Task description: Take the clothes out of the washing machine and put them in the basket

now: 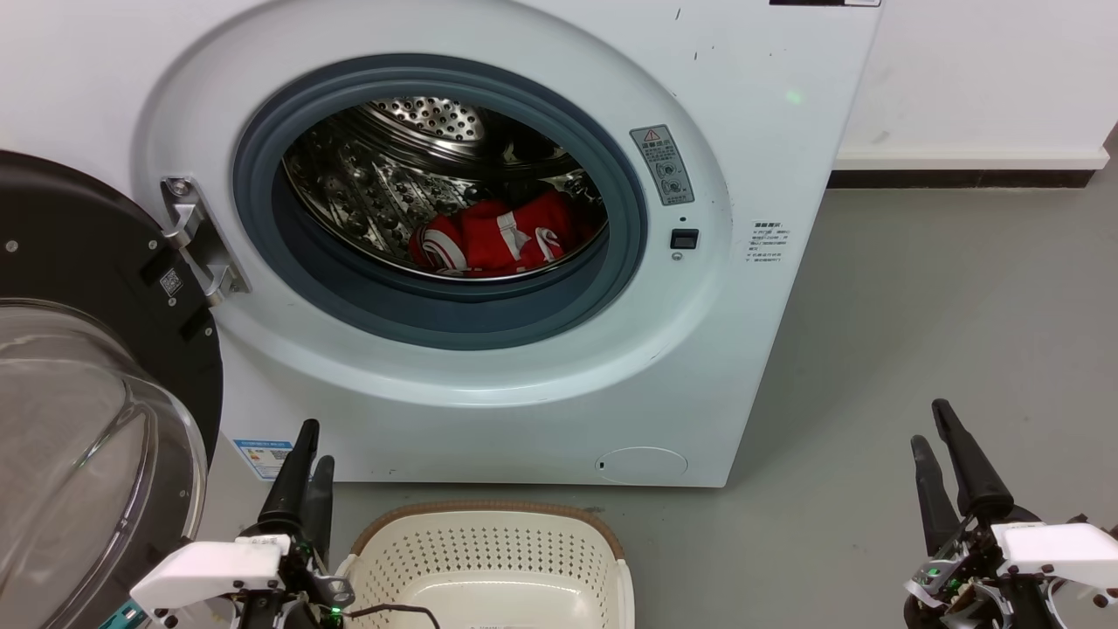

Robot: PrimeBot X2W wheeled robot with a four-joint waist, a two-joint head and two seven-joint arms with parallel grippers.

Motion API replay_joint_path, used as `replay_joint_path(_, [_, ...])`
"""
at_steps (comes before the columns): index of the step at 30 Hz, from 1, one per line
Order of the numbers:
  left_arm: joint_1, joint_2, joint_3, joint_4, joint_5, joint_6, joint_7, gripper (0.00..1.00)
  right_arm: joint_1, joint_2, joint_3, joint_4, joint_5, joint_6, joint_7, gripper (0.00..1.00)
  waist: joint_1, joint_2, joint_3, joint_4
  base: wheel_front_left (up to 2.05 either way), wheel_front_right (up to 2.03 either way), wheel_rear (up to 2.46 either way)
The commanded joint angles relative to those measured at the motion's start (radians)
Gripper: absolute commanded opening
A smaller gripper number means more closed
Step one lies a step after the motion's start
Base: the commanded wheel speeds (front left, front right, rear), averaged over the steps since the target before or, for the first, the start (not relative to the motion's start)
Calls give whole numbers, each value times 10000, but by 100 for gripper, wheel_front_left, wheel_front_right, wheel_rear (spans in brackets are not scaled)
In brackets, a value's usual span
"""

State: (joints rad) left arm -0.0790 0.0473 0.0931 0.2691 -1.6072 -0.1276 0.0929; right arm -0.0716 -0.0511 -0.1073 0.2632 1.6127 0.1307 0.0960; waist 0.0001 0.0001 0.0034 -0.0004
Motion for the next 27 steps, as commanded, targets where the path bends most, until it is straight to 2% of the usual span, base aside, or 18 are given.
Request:
replay_joint_path(1, [-272, 21, -125, -207, 62, -6, -86, 100, -174, -5, 46, -250, -124, 0, -103, 100, 0, -1, 1, -2, 0, 0, 0])
replay_joint_path(11, [-431, 24, -527, -447, 1118, -10, -571, 100, -46, -4, 158, -607, -1241, 0, -585, 100, 0, -1, -4, 11, 0, 0, 0])
replay_joint_path(27, [-588, 27, -968, -815, 3991, -17, -1233, 100, 150, -3, 391, -1423, -4994, 0, -1250, 100, 0, -1, -11, 77, 0, 0, 0])
